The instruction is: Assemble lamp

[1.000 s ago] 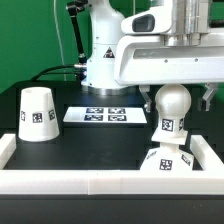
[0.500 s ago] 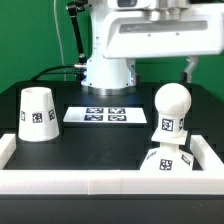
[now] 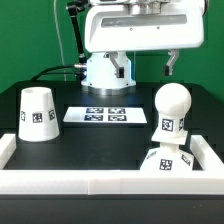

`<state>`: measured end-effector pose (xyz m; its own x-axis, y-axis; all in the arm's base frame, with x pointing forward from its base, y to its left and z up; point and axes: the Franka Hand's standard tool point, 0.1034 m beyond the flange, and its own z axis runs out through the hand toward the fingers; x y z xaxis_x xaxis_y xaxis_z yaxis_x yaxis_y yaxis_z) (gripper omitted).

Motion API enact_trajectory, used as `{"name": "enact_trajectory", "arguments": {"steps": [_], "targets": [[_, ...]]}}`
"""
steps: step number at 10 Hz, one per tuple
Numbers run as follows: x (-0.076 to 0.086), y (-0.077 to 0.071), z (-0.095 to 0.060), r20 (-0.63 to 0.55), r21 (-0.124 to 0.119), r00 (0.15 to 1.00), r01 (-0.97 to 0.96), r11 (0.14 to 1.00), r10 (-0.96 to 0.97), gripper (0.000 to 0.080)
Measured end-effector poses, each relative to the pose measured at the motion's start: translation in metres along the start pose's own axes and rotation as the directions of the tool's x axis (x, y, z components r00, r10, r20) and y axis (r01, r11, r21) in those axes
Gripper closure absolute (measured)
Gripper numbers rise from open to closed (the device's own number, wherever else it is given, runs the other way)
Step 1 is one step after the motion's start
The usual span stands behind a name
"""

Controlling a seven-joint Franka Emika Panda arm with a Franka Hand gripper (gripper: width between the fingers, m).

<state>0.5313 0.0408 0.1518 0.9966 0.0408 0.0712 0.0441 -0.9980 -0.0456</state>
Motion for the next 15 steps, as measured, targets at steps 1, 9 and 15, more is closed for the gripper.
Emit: {"name": "enact_trajectory", "arguments": {"steps": [1,9,15], "targets": [[0.0,0.0,0.0,0.0,0.0,1.0,0.0,1.0,0.0,0.0101],[-0.03,0.015,0.007,0.029,-0.002,1.0,0.007,1.0,-0.007,0.0101],[-0.085,0.113,0.009,0.043,0.001,0.994,0.096,0.995,-0.096,0.0101]]}}
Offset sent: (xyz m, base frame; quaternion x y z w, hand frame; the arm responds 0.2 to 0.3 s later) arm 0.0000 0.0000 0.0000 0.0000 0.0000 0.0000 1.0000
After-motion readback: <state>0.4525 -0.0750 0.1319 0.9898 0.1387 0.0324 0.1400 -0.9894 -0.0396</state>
